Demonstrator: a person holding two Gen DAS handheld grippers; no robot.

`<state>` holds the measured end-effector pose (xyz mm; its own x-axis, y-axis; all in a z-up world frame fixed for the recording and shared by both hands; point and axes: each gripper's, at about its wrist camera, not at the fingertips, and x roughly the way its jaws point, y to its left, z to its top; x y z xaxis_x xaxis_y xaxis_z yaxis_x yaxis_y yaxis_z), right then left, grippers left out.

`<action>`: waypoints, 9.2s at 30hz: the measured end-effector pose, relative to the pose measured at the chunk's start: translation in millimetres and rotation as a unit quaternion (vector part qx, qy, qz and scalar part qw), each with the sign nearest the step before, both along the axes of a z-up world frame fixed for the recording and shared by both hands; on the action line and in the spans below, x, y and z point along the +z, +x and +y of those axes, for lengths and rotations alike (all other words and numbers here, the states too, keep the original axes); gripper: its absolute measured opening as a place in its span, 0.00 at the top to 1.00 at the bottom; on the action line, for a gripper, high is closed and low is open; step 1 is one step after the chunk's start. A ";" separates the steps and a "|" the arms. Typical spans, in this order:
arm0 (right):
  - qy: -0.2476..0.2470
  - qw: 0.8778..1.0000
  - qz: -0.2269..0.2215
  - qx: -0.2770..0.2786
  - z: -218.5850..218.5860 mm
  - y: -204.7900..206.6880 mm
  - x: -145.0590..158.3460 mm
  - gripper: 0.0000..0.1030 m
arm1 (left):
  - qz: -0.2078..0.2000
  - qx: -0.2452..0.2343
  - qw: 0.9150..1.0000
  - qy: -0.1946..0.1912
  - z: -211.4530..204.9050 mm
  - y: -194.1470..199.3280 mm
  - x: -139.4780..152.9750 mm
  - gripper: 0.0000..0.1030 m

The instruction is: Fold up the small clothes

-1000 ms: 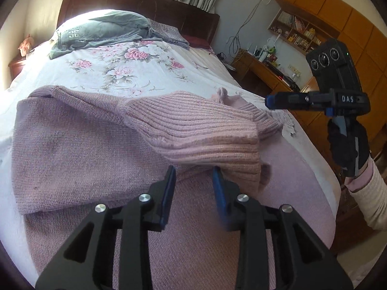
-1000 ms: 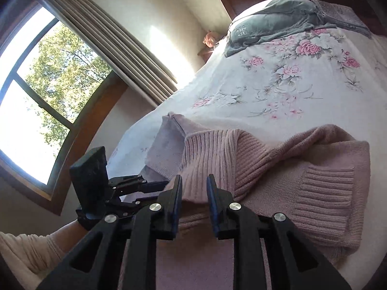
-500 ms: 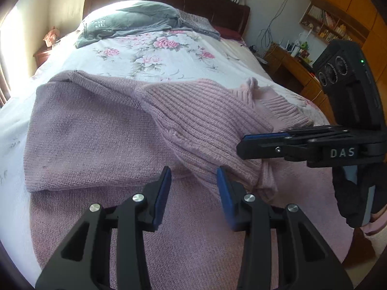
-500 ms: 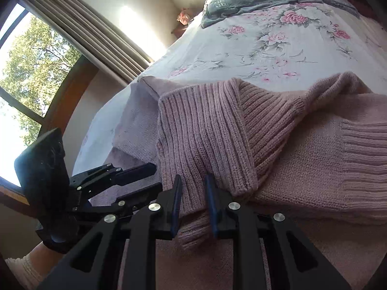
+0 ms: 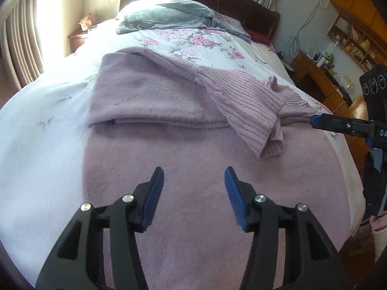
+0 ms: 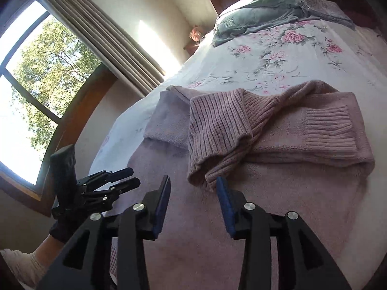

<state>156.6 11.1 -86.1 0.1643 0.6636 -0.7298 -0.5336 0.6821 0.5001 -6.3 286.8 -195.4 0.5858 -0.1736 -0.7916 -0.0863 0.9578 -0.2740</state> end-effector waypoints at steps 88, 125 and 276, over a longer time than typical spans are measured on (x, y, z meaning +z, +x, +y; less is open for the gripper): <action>0.135 0.964 0.162 -0.163 -170.7 -34.7 -55.6 0.91 | -0.024 0.135 0.962 -0.236 117.7 -86.3 -24.9 0.92; -0.010 0.991 0.051 -0.122 -134.5 -27.7 -19.4 0.42 | 0.038 0.032 0.998 -0.031 74.3 -2.8 -15.5 0.75; -0.072 0.976 0.091 -0.186 -124.1 15.4 -22.0 0.48 | -0.087 0.086 0.992 0.020 29.0 43.2 44.0 0.44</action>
<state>172.0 -113.0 -108.0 0.2334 0.4715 -0.8504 -0.1459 0.8817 0.4488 36.9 315.8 -151.3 0.7323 -0.0300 -0.6803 -0.2036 0.9437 -0.2607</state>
